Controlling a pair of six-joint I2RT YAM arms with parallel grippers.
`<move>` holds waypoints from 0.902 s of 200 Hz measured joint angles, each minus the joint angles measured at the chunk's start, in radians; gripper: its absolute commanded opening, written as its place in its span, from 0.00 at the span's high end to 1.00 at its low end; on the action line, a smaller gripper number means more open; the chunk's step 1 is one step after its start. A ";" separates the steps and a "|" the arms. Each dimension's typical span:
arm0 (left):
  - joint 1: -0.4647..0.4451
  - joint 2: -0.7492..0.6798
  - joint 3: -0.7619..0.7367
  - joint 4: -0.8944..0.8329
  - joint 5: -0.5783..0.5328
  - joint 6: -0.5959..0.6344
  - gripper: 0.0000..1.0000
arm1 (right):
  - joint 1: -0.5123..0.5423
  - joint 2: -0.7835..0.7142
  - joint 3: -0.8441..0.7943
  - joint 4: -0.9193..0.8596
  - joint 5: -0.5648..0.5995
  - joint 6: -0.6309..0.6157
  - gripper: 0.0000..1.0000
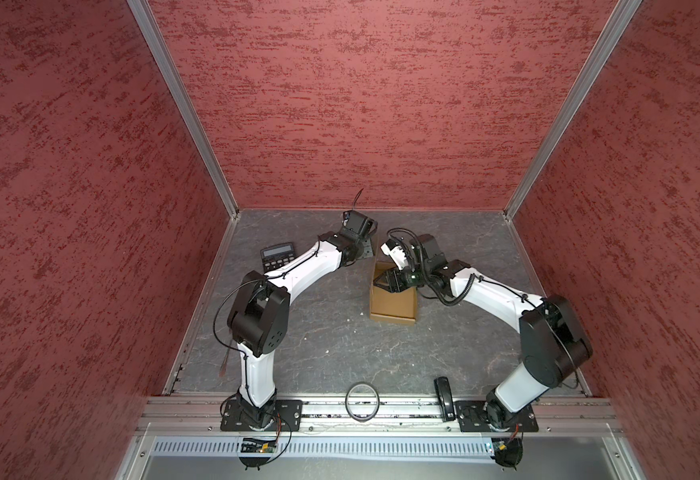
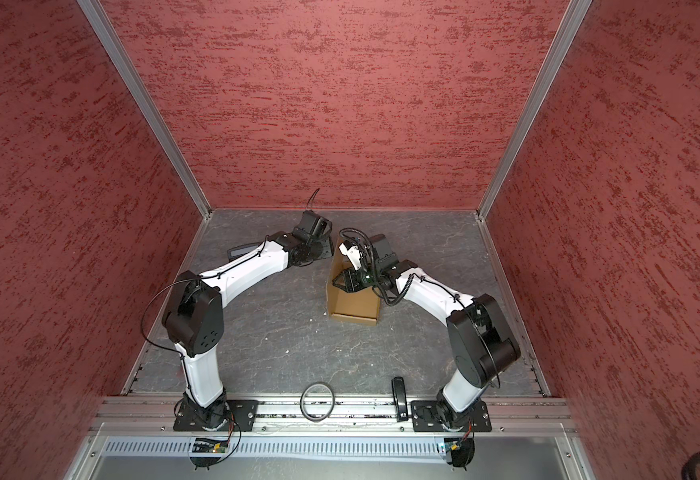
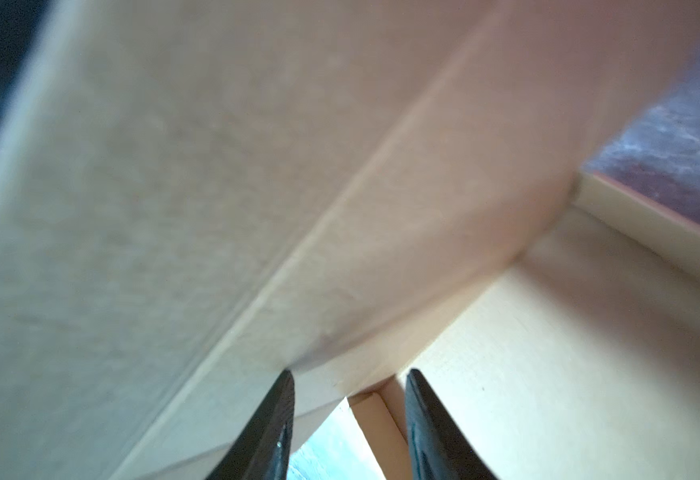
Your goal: Fold the paper box
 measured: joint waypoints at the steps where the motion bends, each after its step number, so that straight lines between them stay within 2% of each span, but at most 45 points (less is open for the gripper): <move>1: 0.000 0.002 0.003 0.000 0.001 0.001 0.39 | 0.000 0.000 0.000 0.002 0.000 0.000 0.57; 71: 0.006 0.158 0.250 -0.021 0.083 0.053 0.39 | 0.019 0.005 -0.061 0.130 0.010 0.067 0.57; 113: 0.006 0.251 0.446 -0.084 0.119 0.089 0.38 | 0.021 -0.008 -0.129 0.169 0.075 0.096 0.56; 149: 0.014 0.212 0.446 -0.144 0.123 0.115 0.32 | 0.015 -0.079 -0.136 0.166 0.154 0.088 0.56; 180: 0.040 0.056 0.311 -0.202 0.109 0.130 0.26 | -0.013 -0.140 -0.136 0.138 0.215 0.060 0.55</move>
